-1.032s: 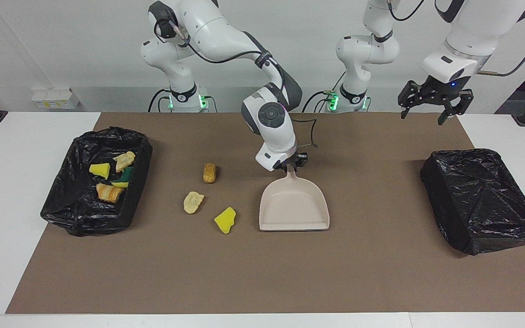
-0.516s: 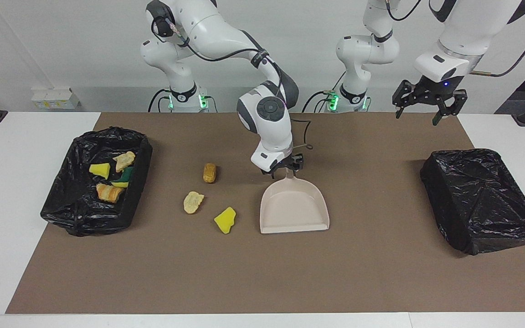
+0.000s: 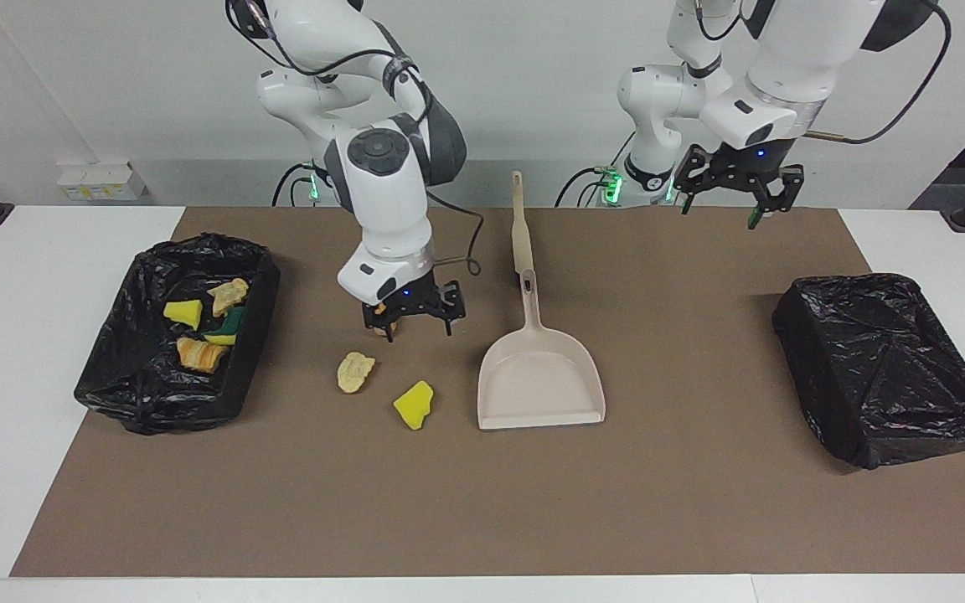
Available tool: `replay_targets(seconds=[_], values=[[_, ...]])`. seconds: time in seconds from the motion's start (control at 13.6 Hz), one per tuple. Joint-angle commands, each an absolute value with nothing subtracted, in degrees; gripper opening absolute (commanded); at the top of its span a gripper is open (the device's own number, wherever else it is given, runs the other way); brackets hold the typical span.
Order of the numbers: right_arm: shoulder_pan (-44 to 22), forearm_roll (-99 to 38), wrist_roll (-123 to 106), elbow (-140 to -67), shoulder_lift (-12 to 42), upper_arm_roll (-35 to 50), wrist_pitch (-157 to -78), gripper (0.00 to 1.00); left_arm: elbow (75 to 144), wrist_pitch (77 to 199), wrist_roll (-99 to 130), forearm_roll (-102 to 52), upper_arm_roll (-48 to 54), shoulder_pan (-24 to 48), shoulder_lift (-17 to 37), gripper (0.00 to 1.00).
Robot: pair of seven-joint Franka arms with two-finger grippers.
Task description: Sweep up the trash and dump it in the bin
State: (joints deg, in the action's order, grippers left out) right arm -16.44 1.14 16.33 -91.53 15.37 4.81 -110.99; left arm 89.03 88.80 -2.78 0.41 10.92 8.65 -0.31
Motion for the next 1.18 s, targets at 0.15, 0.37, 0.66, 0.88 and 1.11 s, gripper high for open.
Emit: replay_targets(seconds=[0.15,0.37,0.66,0.88,1.11], values=[[-21.78,-6.48,26.51,-98.14,5.91,6.15,-97.31,1.0,102.9,99.74,7.79,-1.14,20.99,7.65,-3.87,1.0],[-26.54,-9.22,29.79,-112.89,-4.1,6.15,-99.04,1.0,108.09,108.07,11.06,-3.34,25.47,7.73,-2.91,1.0],[-30.57,-16.67,29.8,-131.27,-16.76,6.15,-104.85,1.0,109.25,120.39,18.01,-2.47,29.7,8.44,7.09,1.0],[-35.57,-21.07,30.23,-136.57,-20.91,6.15,-105.03,1.0,109.6,124.1,18.28,1.91,29.79,8.61,12.55,1.0],[-40.93,-23.02,33.75,-139.3,-22.15,6.15,-108.8,1.0,113.19,128.81,22.39,2.28,29.79,8.79,13.01,1.0]])
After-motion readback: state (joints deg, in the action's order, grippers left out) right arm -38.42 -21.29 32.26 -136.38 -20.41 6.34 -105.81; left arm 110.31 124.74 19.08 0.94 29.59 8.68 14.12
